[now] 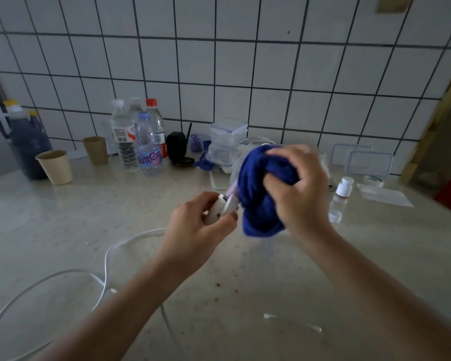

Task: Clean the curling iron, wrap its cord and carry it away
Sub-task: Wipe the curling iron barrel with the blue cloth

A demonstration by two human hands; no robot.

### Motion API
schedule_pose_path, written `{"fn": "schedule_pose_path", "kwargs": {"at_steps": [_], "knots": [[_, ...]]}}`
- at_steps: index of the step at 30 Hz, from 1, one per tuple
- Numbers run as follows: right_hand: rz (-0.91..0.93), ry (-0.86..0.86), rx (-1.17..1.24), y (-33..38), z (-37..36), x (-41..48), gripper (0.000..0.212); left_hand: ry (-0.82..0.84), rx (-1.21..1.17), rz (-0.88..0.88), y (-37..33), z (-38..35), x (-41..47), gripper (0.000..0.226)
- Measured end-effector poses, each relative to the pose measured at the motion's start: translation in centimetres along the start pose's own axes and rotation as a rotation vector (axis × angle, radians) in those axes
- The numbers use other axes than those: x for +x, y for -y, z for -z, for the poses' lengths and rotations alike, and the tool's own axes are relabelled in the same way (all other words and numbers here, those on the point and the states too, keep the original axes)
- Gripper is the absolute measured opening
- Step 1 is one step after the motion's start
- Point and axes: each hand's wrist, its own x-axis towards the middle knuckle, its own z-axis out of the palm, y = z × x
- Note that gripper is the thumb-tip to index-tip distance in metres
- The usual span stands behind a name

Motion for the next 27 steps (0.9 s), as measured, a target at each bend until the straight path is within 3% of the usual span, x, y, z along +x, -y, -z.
{"fn": "schedule_pose_path", "kwargs": {"at_steps": [3, 5, 11, 16, 19, 24, 27], "knots": [[0.007, -0.059, -0.016, -0.2, 1.5, 1.5, 0.037, 0.023, 0.002, -0.046, 0.1, -0.2, -0.4, 0.018], [0.011, -0.036, 0.004, 0.0, 1.3, 1.2, 0.037, 0.012, -0.001, -0.049, 0.3, -0.3, -0.6, 0.021], [0.017, 0.228, 0.044, 1.0, -1.8, -2.7, 0.038, -0.056, 0.035, 0.019, 0.5, 0.3, 0.1, 0.04], [0.024, -0.046, -0.022, 0.1, 0.2, 0.1, 0.035, 0.065, 0.002, 0.07, 0.5, 0.3, 0.4, 0.032], [0.027, -0.091, -0.042, -0.1, 1.1, 0.9, 0.033, 0.081, 0.019, 0.06, 0.7, 0.1, 0.4, 0.027], [0.015, 0.201, -0.005, 0.9, -2.0, -3.3, 0.036, 0.034, 0.114, 0.031, 1.3, -0.1, 0.9, 0.022], [-0.007, 0.222, -0.028, 0.4, -2.4, -3.5, 0.036, 0.005, 0.162, 0.035, 1.5, 0.1, 1.1, 0.021]]}}
